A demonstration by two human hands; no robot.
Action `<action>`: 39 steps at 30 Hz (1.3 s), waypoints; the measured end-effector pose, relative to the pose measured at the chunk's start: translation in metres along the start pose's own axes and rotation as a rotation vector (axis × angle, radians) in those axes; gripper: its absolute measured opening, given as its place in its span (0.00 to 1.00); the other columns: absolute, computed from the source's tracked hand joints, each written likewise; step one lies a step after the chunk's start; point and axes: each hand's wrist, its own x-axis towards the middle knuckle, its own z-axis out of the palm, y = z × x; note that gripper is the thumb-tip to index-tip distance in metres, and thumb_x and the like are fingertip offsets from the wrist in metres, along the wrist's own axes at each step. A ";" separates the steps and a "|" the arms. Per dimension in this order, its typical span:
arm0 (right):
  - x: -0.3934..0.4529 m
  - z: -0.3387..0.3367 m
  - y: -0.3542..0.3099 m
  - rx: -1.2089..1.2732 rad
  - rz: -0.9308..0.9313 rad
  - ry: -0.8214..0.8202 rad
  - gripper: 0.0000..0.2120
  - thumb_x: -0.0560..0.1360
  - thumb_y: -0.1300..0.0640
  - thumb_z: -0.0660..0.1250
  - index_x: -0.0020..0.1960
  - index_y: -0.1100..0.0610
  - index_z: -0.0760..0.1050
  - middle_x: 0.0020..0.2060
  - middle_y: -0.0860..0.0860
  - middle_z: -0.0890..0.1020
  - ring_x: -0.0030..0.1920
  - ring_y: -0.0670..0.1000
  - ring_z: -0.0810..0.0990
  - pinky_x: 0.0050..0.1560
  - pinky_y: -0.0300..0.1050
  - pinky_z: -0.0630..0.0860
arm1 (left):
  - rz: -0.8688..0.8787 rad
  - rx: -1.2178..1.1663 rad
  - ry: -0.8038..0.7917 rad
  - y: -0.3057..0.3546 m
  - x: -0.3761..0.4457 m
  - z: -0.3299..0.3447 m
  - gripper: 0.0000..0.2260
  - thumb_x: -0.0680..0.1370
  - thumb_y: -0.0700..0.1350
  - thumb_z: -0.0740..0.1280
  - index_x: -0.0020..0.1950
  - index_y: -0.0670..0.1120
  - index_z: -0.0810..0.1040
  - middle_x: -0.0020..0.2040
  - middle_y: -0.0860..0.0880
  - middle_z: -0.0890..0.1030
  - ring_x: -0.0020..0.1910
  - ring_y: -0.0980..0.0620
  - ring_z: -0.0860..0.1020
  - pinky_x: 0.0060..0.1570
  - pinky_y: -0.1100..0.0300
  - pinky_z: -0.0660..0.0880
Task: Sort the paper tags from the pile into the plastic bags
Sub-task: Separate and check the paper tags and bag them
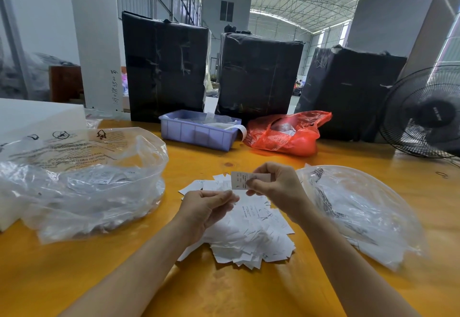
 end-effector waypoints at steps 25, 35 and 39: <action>0.000 -0.002 0.006 -0.058 0.123 -0.240 0.10 0.68 0.68 0.74 0.47 0.65 0.76 0.34 0.56 0.80 0.27 0.46 0.79 0.31 0.38 0.76 | -0.008 0.145 0.001 -0.001 -0.002 0.002 0.08 0.68 0.42 0.73 0.39 0.37 0.82 0.35 0.41 0.82 0.31 0.51 0.81 0.28 0.64 0.76; -0.001 0.009 0.005 -0.224 0.102 -0.331 0.13 0.79 0.59 0.63 0.61 0.62 0.76 0.43 0.56 0.79 0.32 0.45 0.73 0.32 0.37 0.72 | 0.040 0.304 -0.040 -0.002 -0.007 0.008 0.19 0.69 0.57 0.67 0.40 0.41 0.82 0.35 0.45 0.84 0.31 0.52 0.82 0.29 0.61 0.73; -0.001 0.011 0.004 -0.196 0.105 -0.309 0.15 0.79 0.63 0.62 0.65 0.61 0.73 0.40 0.51 0.75 0.33 0.44 0.73 0.32 0.33 0.71 | 0.018 0.290 -0.005 -0.002 -0.006 0.008 0.18 0.71 0.56 0.67 0.40 0.41 0.83 0.33 0.46 0.83 0.29 0.53 0.79 0.29 0.61 0.72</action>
